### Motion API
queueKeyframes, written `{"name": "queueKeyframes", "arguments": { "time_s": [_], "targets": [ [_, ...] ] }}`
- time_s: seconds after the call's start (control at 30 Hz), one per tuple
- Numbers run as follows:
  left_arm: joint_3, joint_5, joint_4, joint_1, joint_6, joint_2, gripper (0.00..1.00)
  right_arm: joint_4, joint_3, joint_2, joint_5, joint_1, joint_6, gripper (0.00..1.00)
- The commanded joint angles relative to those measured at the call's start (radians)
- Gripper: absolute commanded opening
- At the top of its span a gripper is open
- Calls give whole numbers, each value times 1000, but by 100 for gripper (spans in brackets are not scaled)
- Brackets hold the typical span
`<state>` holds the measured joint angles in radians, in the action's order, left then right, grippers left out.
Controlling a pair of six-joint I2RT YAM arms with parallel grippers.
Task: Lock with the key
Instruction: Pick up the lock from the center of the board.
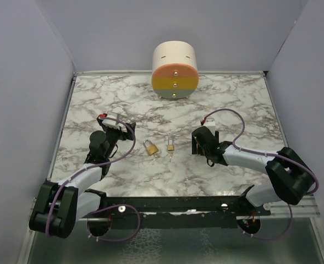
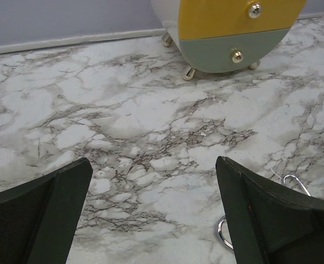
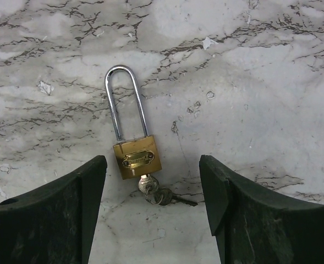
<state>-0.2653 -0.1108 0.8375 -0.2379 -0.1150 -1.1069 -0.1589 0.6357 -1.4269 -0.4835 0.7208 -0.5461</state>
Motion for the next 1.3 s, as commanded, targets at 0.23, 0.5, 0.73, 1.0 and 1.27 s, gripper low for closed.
{"name": "queueKeyframes", "arguments": {
  "time_s": [0.23,0.5,0.73,1.0,1.27],
  "targets": [
    [-7,20,10,-3,-1,-8,99,48,18,-50,-36,4,-9,69],
    [-6,31,10,-3,-5,-14,99,73,12,-79,6,5,22,61],
    [-11,35,10,-3,-1,-24,99,65,23,-94,39,5,22,57],
    [-6,49,10,-3,2,-21,99,34,25,-78,73,5,14,50],
    [4,82,11,-3,6,-2,99,-20,55,-97,71,5,-7,37]
  ]
}}
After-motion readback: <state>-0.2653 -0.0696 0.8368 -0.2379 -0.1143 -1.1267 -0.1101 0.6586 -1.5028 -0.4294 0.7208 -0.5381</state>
